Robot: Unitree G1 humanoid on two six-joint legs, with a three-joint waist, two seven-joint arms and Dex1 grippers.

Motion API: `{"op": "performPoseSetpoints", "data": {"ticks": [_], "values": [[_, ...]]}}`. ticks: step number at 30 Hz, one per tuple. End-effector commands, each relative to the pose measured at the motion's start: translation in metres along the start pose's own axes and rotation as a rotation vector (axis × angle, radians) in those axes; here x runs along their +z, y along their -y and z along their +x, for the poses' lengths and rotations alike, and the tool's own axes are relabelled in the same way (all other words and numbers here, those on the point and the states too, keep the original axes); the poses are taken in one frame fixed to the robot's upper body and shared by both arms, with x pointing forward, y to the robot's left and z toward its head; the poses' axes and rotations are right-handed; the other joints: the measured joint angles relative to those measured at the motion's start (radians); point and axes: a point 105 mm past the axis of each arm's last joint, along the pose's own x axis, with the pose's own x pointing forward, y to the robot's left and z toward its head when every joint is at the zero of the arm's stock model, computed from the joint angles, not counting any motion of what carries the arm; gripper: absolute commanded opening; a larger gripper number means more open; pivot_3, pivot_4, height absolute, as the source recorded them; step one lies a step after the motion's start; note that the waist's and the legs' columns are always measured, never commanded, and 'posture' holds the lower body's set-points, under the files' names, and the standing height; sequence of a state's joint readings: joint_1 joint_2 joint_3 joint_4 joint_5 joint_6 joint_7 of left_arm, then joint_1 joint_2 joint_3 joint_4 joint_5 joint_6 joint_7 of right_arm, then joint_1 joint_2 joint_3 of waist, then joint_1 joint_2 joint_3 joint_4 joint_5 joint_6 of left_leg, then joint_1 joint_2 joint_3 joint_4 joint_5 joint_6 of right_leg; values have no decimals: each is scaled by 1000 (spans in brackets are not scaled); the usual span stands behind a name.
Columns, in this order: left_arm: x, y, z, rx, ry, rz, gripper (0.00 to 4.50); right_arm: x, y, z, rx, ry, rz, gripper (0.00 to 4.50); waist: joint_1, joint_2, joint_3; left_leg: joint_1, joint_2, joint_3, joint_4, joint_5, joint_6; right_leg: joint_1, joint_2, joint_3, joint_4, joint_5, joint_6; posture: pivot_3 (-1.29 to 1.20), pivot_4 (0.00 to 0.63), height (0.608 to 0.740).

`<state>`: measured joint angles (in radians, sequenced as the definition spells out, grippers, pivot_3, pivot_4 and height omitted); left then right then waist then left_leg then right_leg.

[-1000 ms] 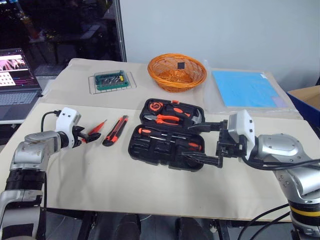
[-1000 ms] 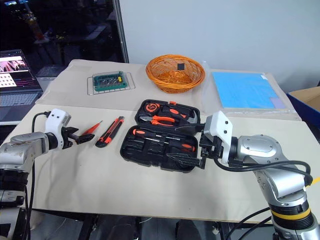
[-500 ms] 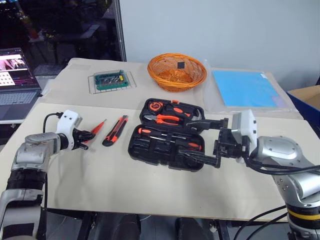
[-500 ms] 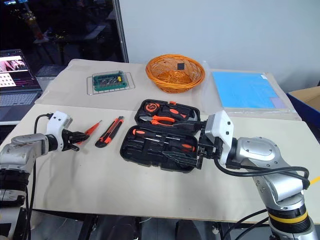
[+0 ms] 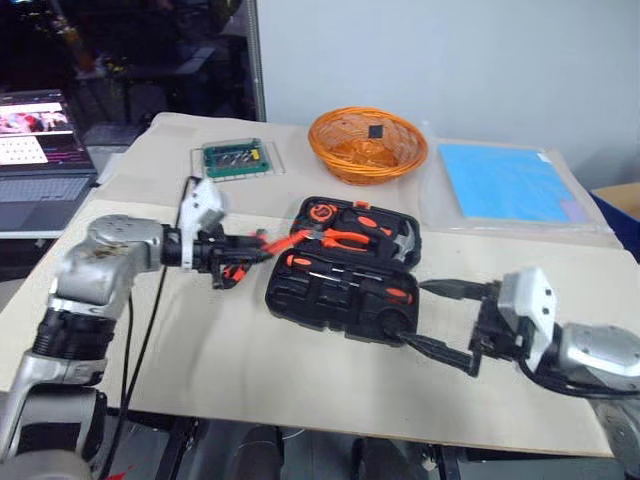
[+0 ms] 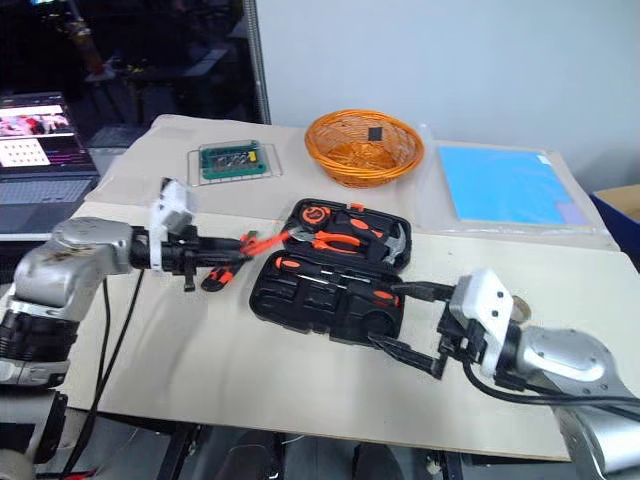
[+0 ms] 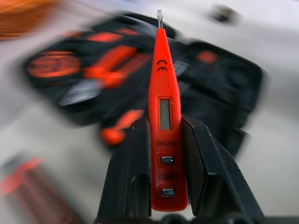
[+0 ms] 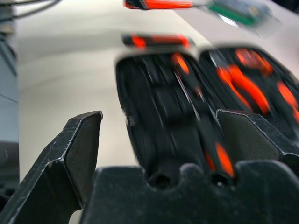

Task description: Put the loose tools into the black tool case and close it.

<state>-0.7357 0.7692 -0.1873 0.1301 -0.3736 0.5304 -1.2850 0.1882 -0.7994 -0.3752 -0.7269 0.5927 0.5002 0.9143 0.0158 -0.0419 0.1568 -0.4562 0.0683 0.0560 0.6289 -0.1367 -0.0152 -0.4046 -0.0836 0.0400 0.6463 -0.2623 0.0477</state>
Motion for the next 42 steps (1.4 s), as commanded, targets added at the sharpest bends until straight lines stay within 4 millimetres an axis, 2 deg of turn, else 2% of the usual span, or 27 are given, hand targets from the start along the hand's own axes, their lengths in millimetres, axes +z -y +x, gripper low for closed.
{"op": "performPoseSetpoints", "data": {"ticks": [1,6,13,26,28,29,33,36,39,42], "values": [[-1,-4,16,-107,-96,142,460,12,-1,-24,-70,-30,-62,4500,-7,0,0,0,0,-1,1,0,0,0,0,0,0,0,0,0,150,740],[-13,-16,37,-179,-198,239,460,14,-3,-37,-133,-55,-58,4500,-5,0,0,0,1,-3,3,0,0,2,2,2,0,-4,0,0,150,740],[-17,-30,57,-208,-267,360,460,19,-7,-36,-144,-49,-58,4500,-3,-1,0,-3,0,-5,5,0,0,1,4,2,0,-4,3,0,150,740],[-21,-28,75,-300,-340,486,460,24,-8,-35,-152,-45,-62,4500,-4,-1,0,-4,0,-7,5,0,0,2,5,2,0,-3,5,0,150,740],[-21,-30,76,-286,-342,490,1472,25,-8,-35,-152,-45,-62,4500,-2,-1,0,-4,0,-8,5,0,0,3,5,2,0,-3,5,0,150,740],[-18,-30,73,-287,-329,460,1696,25,-9,-35,-152,-45,-61,4500,-2,-1,0,-4,0,-8,5,0,0,3,5,2,0,-3,6,0,150,740],[6,-36,59,-255,-196,351,3113,25,-11,-35,-151,-47,-55,4500,-7,-1,0,-4,0,-8,5,0,0,3,5,2,0,-3,5,0,150,740],[22,-36,44,-246,-55,225,3113,24,-11,-34,-151,-41,-51,4500,-13,-1,0,-4,0,-8,5,0,0,2,6,2,0,-3,5,0,150,740],[22,-37,36,-210,39,98,2329,23,-10,-32,-148,-31,-46,4500,-16,0,0,-4,0,-9,5,0,0,3,6,2,1,-3,5,0,150,740],[6,-38,46,-107,87,43,1291,24,-8,-28,-145,-18,-45,4500,-16,2,-1,-2,0,-9,5,0,0,4,6,2,1,-3,5,0,150,740]]}}
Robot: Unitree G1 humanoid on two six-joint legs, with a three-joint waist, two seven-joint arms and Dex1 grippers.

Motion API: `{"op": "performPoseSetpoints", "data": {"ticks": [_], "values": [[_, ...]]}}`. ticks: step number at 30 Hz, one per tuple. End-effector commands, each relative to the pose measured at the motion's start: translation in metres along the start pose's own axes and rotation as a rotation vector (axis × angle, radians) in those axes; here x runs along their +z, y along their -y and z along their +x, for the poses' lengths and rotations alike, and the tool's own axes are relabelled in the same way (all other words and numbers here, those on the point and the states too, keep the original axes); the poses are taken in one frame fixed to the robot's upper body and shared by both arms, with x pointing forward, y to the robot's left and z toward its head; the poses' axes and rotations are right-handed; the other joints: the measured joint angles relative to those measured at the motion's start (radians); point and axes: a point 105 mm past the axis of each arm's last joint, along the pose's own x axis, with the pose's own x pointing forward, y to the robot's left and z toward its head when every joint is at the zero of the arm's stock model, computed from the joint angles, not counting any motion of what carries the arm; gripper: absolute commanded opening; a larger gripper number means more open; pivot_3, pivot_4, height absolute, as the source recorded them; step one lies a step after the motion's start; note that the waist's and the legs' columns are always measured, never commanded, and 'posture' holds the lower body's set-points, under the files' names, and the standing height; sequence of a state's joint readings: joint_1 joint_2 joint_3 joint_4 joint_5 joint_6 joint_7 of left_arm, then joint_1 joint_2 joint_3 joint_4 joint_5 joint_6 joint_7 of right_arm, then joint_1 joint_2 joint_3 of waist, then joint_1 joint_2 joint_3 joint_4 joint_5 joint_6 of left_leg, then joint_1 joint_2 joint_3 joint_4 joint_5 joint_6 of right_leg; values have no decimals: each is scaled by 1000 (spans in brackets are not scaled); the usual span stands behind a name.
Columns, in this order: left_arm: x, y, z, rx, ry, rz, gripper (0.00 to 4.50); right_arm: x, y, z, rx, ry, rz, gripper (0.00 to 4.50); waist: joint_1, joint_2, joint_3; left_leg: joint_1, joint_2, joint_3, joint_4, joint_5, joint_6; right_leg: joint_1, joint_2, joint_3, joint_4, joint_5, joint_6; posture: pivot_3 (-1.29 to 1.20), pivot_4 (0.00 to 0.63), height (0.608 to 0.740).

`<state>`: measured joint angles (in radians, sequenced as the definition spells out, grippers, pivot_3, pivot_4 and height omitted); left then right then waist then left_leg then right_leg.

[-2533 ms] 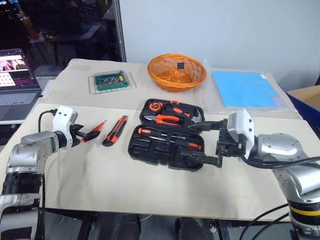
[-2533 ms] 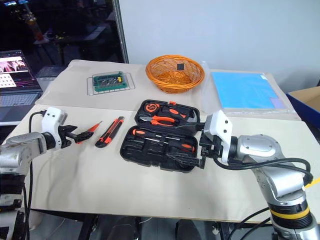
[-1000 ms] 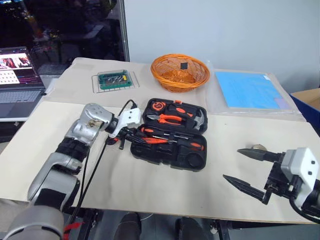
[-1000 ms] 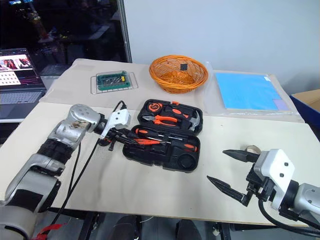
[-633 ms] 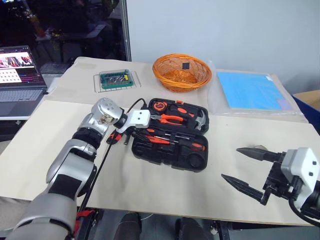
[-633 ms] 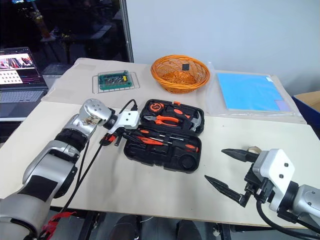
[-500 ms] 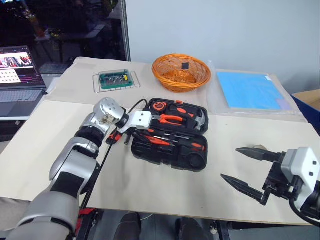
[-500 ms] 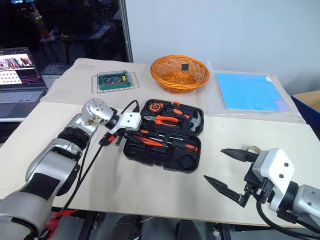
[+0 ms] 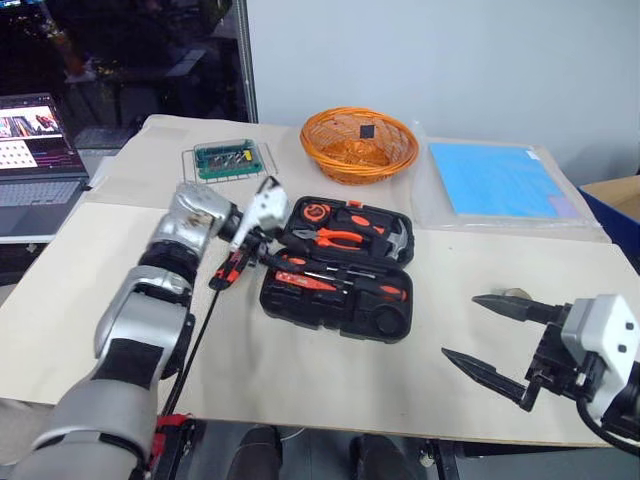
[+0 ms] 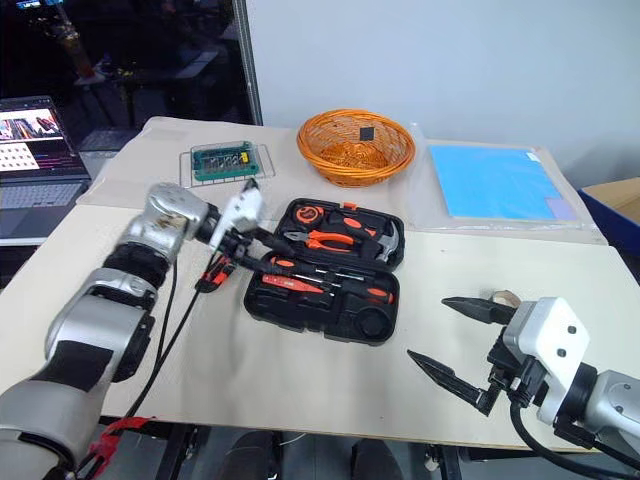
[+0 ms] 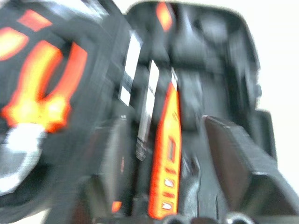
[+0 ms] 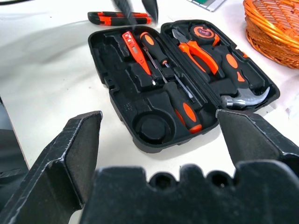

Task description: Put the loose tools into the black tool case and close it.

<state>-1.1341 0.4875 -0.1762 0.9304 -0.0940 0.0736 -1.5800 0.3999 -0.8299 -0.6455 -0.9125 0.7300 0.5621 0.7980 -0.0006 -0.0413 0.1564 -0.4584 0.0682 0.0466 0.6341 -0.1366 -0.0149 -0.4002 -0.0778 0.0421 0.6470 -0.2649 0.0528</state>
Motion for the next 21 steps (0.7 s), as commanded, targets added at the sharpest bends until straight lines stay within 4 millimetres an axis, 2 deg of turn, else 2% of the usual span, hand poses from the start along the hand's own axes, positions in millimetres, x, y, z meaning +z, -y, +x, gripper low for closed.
{"op": "performPoseSetpoints", "data": {"ticks": [1,3,4,9,12,16,17,19,21], "values": [[-14,2,13,101,71,-50,892,7,1,3,-3,35,-18,4500,0,2,-1,1,0,0,0,0,0,2,0,0,0,0,0,0,150,740],[-21,6,19,142,77,-59,155,7,2,4,-2,40,-18,4500,0,1,-1,3,0,0,0,0,0,4,0,0,0,0,0,0,150,740],[-31,10,24,161,61,-84,72,8,2,4,-1,42,-19,4500,1,1,0,3,0,-1,0,0,0,4,1,0,0,0,0,0,150,740],[-79,22,40,253,-131,-130,72,8,2,6,10,40,-20,4500,10,1,-1,4,0,-2,1,0,0,6,1,0,0,2,-3,0,150,740],[-88,32,48,241,-190,-176,72,8,0,7,19,38,-18,4500,11,1,-2,10,-1,-2,1,0,0,13,0,0,-1,-6,-3,0,150,740],[-69,33,49,256,-89,-272,72,8,-2,7,29,41,-14,4500,9,2,-6,14,0,-1,1,-4,-6,15,0,1,-1,-6,-4,0,150,740],[-50,30,45,269,27,-254,72,9,-2,8,31,48,-13,4500,9,2,-6,14,0,-1,1,-4,-6,14,0,1,-1,-6,-4,0,150,740],[-21,25,32,302,207,-253,72,10,-2,10,34,62,-8,4500,7,2,-6,14,0,-1,1,-3,-6,14,0,1,-1,-6,-5,0,150,740],[-9,11,0,471,278,-243,563,11,-1,12,43,77,-10,4500,3,0,-4,12,0,-1,1,0,-1,12,0,1,0,-6,-5,0,150,740]]}}
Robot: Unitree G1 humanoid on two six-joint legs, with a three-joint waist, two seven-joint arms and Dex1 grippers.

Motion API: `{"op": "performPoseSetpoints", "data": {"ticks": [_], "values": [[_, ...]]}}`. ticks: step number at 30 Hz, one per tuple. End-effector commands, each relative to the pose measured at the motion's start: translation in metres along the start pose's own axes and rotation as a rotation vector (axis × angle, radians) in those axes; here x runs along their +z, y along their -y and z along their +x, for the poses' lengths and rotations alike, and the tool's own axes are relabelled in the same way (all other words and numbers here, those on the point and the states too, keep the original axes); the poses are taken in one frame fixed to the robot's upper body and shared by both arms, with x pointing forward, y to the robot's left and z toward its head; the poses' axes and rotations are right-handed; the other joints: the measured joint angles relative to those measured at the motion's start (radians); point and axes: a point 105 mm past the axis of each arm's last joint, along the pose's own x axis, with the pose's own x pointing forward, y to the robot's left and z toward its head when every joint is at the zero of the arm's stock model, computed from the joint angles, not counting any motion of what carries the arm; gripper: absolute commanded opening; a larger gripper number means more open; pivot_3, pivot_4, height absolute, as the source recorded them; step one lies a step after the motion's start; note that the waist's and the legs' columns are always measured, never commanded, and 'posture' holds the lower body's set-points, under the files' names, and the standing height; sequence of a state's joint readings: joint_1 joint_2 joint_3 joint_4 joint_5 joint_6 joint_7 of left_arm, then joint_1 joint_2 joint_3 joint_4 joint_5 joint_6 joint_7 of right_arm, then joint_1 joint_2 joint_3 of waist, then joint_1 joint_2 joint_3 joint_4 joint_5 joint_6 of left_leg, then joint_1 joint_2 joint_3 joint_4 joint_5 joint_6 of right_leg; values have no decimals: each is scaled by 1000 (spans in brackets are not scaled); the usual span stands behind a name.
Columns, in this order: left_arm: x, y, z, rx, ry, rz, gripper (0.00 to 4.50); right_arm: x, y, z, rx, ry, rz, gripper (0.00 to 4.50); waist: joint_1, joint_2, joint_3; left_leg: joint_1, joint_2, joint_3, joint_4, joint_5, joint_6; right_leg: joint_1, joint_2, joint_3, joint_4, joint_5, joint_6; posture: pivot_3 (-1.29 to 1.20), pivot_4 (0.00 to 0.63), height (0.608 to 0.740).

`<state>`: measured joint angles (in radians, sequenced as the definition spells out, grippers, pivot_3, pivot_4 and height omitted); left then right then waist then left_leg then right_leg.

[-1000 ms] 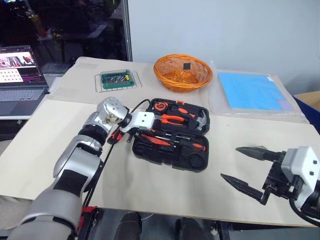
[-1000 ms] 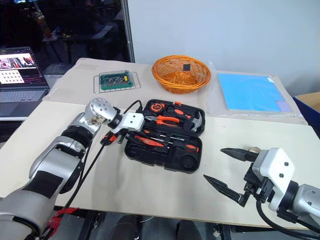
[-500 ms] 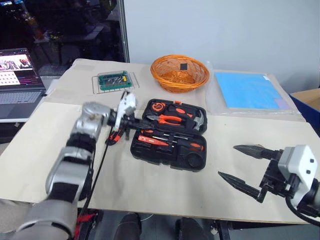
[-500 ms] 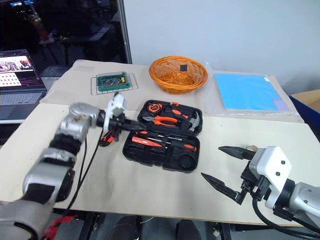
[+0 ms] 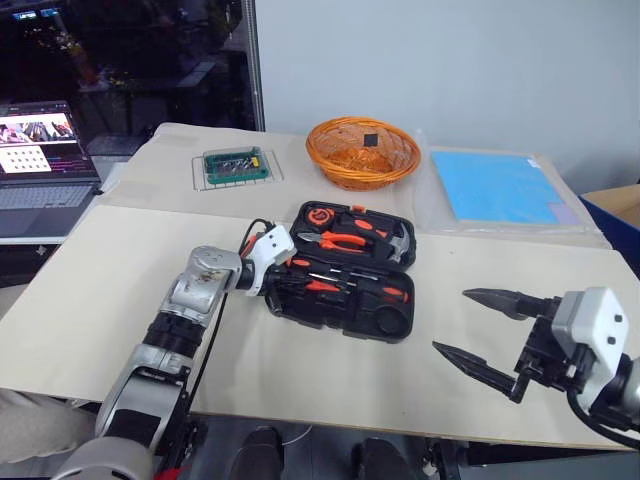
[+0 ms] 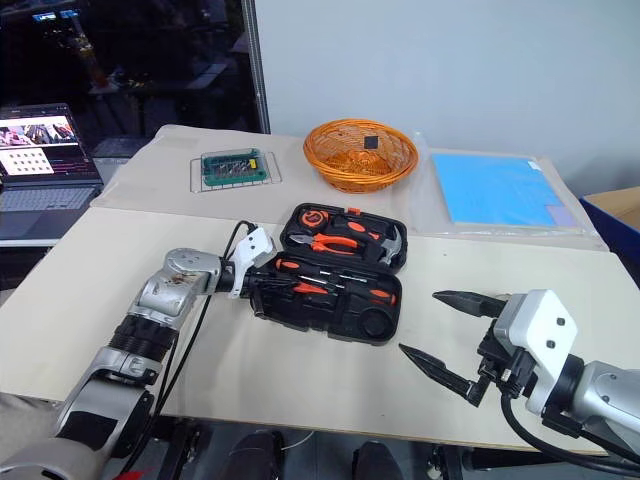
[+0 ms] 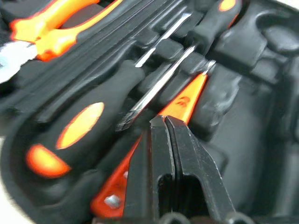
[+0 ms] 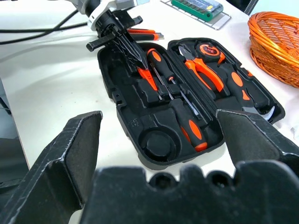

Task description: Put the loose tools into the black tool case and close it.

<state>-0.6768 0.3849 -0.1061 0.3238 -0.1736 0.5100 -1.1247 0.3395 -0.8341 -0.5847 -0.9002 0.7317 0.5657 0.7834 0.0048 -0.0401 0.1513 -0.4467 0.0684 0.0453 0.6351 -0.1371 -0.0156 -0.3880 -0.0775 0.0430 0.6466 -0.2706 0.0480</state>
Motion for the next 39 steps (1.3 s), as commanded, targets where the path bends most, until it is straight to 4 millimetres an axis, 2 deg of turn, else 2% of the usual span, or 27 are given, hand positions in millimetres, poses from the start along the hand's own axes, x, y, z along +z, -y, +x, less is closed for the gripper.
{"op": "performPoseSetpoints", "data": {"ticks": [1,4,8,9,12,16,18,19,20,24,25,27,29,31,33,35,37,39], "values": [[56,-26,-47,250,233,46,654,8,-1,4,25,52,-11,4500,-6,-2,1,0,0,0,0,0,0,0,0,0,0,0,0,0,150,740],[55,-37,-68,418,221,46,1737,9,0,6,35,67,-7,4500,-15,-1,1,0,0,0,-1,0,0,0,0,0,0,1,2,0,150,740],[31,-53,-95,719,107,-44,3117,11,-2,9,93,99,14,4500,-11,-1,1,1,-1,0,-3,0,0,1,0,1,0,2,6,0,150,740],[28,-54,-97,757,92,-61,3446,12,-2,10,104,104,17,4500,-10,-2,1,1,-2,0,-3,0,0,1,-1,1,0,2,6,0,150,740],[2,-50,-89,807,-19,-132,4463,14,0,11,117,112,3,4500,-3,-3,2,1,-1,-1,-3,0,0,0,0,0,-1,2,5,0,150,740],[-29,-51,-85,860,-125,-168,4463,15,2,11,125,114,-12,4500,1,-3,2,1,-1,0,-3,-1,-1,0,-1,0,-1,-1,0,0,150,740],[-35,-51,-82,855,-133,-181,3876,16,3,11,126,115,-18,4500,2,-3,2,1,-1,0,-4,-1,-2,-1,-1,0,-1,0,-2,0,150,740],[-39,-50,-80,850,-135,-189,3762,17,3,11,127,113,-22,4500,2,-3,2,1,-1,0,-5,-1,-2,-1,-1,0,-1,0,-2,0,150,740],[-41,-50,-79,849,-136,-191,3255,17,3,10,126,113,-24,4500,3,-3,2,1,-1,0,-5,-1,-2,-1,-1,0,-1,0,-3,0,150,740],[-37,-49,-80,833,-86,-171,1794,16,3,9,118,105,-30,4500,5,-3,2,1,-2,0,-6,-3,-4,-1,-1,0,-1,0,-4,0,150,740],[-29,-50,-81,828,-39,-144,1780,16,3,8,116,106,-30,4500,5,-3,2,1,-2,0,-6,-3,-5,-1,-1,0,-2,1,-4,0,150,740],[6,-41,-80,722,118,-34,1781,15,2,7,106,103,-26,4500,6,-3,2,1,-2,0,-6,-3,-5,-1,-1,0,-2,1,-5,0,150,740],[35,-25,-78,554,229,57,1781,14,1,5,97,99,-22,4500,8,-4,2,0,-1,0,-6,-3,-5,-1,-1,0,-3,2,-7,0,150,740],[52,-6,-72,332,252,134,1781,13,1,3,85,94,-22,4500,8,-4,2,-1,-1,0,-7,-3,-5,-2,-1,0,-4,2,-7,0,150,740],[54,10,-63,147,205,184,1781,13,1,1,77,91,-23,4500,7,-4,2,-1,-1,1,-7,-3,-5,-2,-1,0,-5,2,-7,0,150,740],[52,23,-48,-24,135,321,1781,13,1,1,71,91,-26,4500,9,-3,2,-1,-1,1,-7,-3,-5,-1,-1,0,-5,2,-7,0,150,740],[45,27,-34,-167,46,409,1781,13,1,0,67,89,-30,4500,11,-2,1,0,-2,2,-7,-3,-5,0,-2,0,-6,2,-7,0,150,740],[43,32,-26,-326,-10,424,1781,14,0,-2,59,87,-33,4500,10,-2,1,0,-2,2,-7,-3,-5,0,-2,0,-7,1,-6,0,150,740]]}}
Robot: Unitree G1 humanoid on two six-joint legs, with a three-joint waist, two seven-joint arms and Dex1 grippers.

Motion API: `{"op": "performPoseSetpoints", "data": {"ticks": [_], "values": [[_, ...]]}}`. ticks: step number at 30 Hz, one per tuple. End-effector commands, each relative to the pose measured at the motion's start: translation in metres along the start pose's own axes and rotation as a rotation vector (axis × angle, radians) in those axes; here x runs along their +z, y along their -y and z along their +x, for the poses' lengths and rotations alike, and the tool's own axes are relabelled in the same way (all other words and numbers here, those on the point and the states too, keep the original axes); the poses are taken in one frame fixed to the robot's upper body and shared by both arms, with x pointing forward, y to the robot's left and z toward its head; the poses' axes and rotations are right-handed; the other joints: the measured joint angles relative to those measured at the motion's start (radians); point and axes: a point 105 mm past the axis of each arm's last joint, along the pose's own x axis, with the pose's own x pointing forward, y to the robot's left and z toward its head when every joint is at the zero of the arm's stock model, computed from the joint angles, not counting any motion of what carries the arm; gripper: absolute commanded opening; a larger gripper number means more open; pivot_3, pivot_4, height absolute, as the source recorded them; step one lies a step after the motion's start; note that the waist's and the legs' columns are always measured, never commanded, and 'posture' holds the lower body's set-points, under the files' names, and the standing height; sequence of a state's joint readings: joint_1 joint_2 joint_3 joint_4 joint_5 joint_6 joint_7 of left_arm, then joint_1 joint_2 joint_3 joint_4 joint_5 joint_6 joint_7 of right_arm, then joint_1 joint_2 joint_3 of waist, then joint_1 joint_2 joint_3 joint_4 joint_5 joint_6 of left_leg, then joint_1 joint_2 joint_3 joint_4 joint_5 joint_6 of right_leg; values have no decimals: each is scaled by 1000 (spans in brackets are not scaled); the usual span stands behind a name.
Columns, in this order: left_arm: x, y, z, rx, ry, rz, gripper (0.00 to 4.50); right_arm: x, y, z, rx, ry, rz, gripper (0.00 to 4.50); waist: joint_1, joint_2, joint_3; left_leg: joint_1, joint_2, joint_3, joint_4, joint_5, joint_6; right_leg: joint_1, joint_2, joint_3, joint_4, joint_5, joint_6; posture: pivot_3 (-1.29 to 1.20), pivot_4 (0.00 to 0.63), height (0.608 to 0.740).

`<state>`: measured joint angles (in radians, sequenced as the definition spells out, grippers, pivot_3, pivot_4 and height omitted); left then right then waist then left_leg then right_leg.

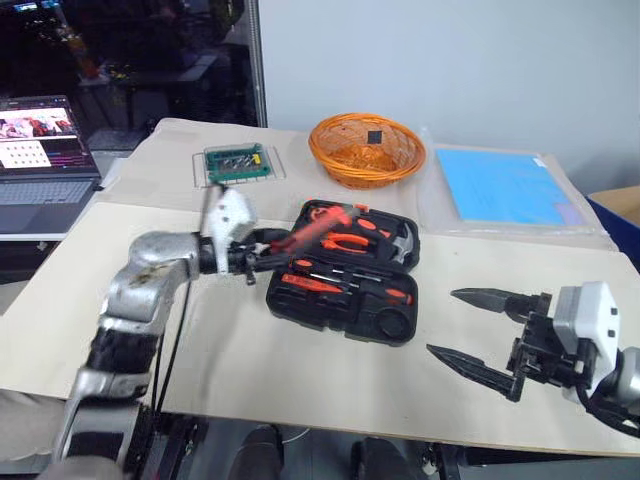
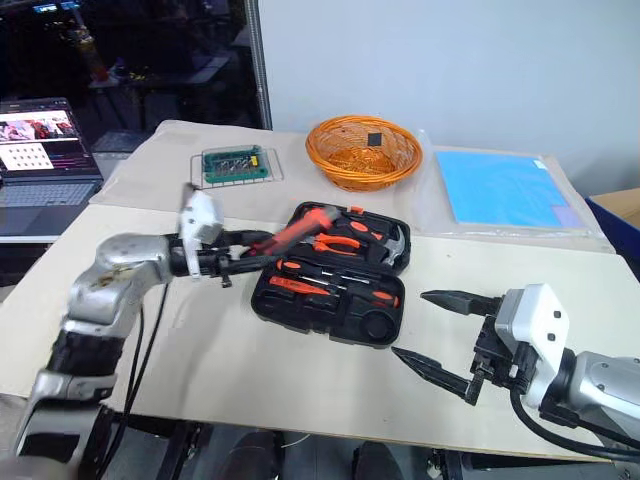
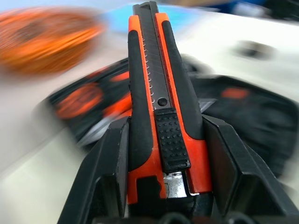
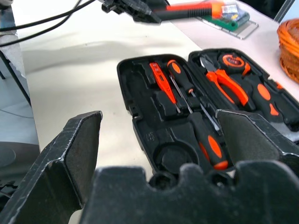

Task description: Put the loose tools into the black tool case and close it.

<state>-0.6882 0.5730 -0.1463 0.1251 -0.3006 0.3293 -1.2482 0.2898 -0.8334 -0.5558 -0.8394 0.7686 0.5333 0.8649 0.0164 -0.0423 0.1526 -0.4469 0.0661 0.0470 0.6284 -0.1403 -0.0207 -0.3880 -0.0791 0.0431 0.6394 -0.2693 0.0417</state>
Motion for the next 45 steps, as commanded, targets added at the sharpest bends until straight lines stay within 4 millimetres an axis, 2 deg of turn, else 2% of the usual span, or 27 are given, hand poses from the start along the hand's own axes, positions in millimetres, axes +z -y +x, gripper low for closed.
{"op": "performPoseSetpoints", "data": {"ticks": [1,6,14,30,31,32,33,34,38,39,41,45], "values": [[-5,9,12,-247,-64,73,1781,12,-1,-4,-25,22,-59,4500,-3,0,0,-1,0,0,0,0,1,0,0,0,0,-1,1,0,150,740],[-29,13,7,-406,-215,155,1781,10,-4,-9,-36,-4,-63,4500,-15,-1,0,-4,1,-1,-1,3,6,-4,2,0,1,1,0,0,150,740],[-58,10,1,-428,-383,168,1781,7,-8,-15,-66,-28,-62,4500,-8,-1,1,-7,1,-3,0,3,7,-5,2,-1,2,-1,6,0,150,740],[-60,15,23,-460,-382,213,1781,8,-7,-14,-64,-31,-64,4500,-6,0,0,-4,1,-2,1,3,7,-2,2,0,2,-4,7,0,150,740],[-59,14,24,-446,-377,213,2783,8,-7,-14,-64,-31,-64,4500,-6,0,0,-4,1,-2,1,3,7,-2,2,0,2,-3,7,0,150,740],[-56,14,22,-441,-365,190,2963,8,-7,-14,-64,-31,-64,4500,-6,0,0,-4,1,-2,0,3,7,-2,2,0,2,-3,8,0,150,740],[-50,13,22,-427,-332,170,3373,8,-7,-14,-65,-31,-65,4500,-6,0,0,-4,1,-3,0,3,7,-2,2,0,2,-3,8,0,150,740],[-42,11,20,-408,-287,134,3592,8,-7,-14,-65,-31,-65,4500,-7,0,0,-4,1,-3,0,3,7,-2,2,0,2,-3,8,0,150,740],[-9,8,8,-337,-89,-36,3592,7,-6,-14,-67,-31,-63,4500,-15,0,0,-4,1,-3,0,3,7,-3,2,0,3,-2,9,0,150,740],[-2,6,5,-306,-39,-102,3334,6,-6,-14,-66,-30,-63,4500,-16,0,0,-4,1,-3,0,3,7,-3,2,0,3,-2,9,0,150,740],[0,5,3,-251,7,-155,2895,6,-5,-12,-65,-27,-64,4500,-16,0,0,-4,1,-4,0,3,7,-3,2,-1,4,-2,10,0,150,740],[-18,12,7,-124,32,-203,1372,7,-3,-9,-62,-20,-67,4500,-18,1,0,0,1,-4,0,3,7,1,2,0,4,-3,11,0,150,740]]}}
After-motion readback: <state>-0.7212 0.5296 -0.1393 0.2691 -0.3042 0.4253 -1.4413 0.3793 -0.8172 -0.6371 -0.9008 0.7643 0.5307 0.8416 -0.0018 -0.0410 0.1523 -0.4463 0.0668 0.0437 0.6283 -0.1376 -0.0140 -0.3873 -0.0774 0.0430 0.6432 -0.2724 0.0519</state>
